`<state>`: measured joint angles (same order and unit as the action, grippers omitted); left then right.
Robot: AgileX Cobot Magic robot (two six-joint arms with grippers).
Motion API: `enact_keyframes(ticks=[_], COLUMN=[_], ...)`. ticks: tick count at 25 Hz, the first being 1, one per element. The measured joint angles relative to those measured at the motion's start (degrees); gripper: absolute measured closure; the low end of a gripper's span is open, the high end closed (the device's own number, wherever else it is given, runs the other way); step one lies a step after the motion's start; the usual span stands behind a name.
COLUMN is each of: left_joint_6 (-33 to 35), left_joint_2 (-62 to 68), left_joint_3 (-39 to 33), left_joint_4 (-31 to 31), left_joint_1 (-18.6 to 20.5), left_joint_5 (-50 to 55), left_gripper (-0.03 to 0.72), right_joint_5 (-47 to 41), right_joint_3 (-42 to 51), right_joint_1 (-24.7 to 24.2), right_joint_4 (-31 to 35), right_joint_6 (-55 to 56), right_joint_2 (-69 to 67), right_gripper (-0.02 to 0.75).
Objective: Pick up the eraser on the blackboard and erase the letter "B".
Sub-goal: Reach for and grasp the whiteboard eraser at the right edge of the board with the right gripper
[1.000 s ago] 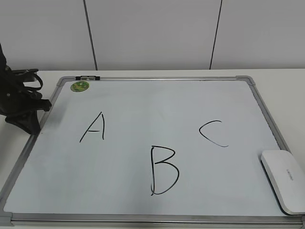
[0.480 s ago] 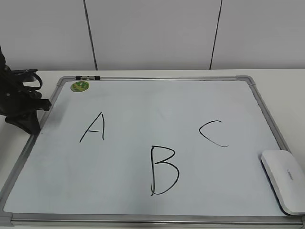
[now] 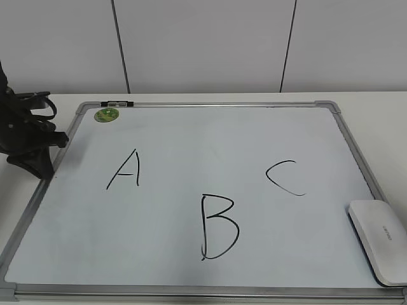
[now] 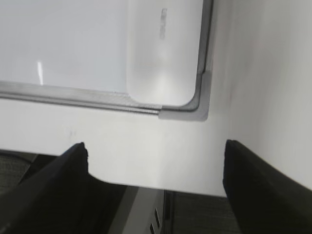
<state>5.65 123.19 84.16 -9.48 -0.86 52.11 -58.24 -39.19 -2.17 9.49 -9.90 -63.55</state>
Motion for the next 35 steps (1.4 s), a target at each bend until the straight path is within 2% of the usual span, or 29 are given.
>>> enact_keyframes(ticks=[5, 8, 13, 20, 35], left_joint_6=[0.00, 0.00, 0.00, 0.00, 0.00], left_joint_2=[0.00, 0.00, 0.00, 0.00, 0.00], left_joint_3=[0.00, 0.00, 0.00, 0.00, 0.00], left_joint_4=[0.00, 0.00, -0.14, -0.14, -0.14], left_joint_1=[0.00, 0.04, 0.13, 0.13, 0.13], left_joint_5=[0.10, 0.10, 0.10, 0.10, 0.10], left_gripper=[0.675, 0.675, 0.675, 0.675, 0.676], right_joint_5=[7.19, 10.11, 14.14, 19.24, 22.22], right_joint_3=[-1.98, -2.82, -3.11, -3.24, -3.37], right_joint_1=[0.28, 2.51, 6.16, 6.44, 6.53], right_joint_4=[2.70, 2.44, -3.87, -5.95, -6.17], right_joint_6=[-0.16, -0.32, 6.78, 8.83, 8.73], right_joint_2=[-10.10, -14.11, -18.16, -21.78, -30.61], right_gripper=[0.103, 0.112, 0.113, 0.126, 0.142])
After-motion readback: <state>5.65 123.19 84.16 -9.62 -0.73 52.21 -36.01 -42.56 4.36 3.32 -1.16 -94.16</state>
